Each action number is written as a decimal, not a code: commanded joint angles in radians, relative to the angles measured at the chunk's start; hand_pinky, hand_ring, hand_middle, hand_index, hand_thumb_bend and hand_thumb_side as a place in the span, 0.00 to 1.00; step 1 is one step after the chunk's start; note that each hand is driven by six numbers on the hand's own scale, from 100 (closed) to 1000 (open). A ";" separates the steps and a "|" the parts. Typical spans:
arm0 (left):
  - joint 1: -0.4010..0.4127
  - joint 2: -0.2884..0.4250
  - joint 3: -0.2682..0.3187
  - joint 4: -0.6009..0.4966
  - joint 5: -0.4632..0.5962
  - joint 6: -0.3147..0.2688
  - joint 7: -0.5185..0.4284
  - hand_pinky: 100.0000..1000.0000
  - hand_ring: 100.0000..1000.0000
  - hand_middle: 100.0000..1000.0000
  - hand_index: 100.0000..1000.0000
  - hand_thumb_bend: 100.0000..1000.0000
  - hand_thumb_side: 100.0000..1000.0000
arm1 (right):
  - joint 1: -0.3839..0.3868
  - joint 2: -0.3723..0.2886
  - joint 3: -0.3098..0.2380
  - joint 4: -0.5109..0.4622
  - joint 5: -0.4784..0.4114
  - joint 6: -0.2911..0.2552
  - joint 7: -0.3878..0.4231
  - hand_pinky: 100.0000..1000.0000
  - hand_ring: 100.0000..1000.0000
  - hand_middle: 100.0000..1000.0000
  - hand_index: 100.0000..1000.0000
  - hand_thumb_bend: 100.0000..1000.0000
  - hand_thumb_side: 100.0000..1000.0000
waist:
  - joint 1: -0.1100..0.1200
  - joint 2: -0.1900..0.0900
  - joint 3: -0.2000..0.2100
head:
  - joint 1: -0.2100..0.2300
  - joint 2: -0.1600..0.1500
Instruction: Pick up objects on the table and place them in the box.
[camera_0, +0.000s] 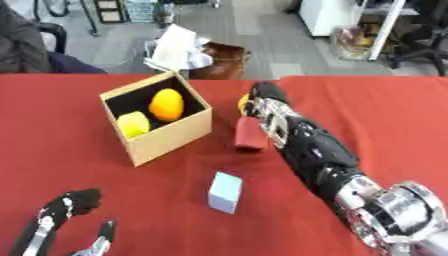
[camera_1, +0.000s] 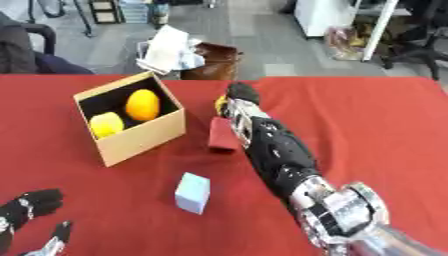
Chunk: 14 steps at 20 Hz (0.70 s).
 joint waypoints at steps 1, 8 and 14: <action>-0.012 0.001 0.004 -0.019 0.003 -0.002 0.000 0.75 0.71 0.68 0.81 0.22 0.28 | 0.016 0.001 0.000 0.020 0.028 0.015 -0.032 0.58 0.58 0.65 0.85 0.05 0.21 | 0.000 0.009 0.000 | -0.002 -0.013; -0.013 0.000 0.005 -0.021 0.004 -0.002 0.000 0.75 0.71 0.68 0.81 0.22 0.28 | 0.016 0.003 0.000 0.038 0.055 0.012 -0.018 0.68 0.73 0.85 0.93 0.10 0.38 | 0.000 0.013 0.003 | -0.006 -0.014; -0.013 0.000 0.006 -0.021 0.005 -0.002 0.001 0.75 0.71 0.68 0.81 0.22 0.28 | 0.020 -0.002 -0.006 0.048 0.054 0.024 -0.001 0.53 0.55 0.60 0.74 0.06 0.00 | 0.000 0.016 0.001 | -0.008 -0.013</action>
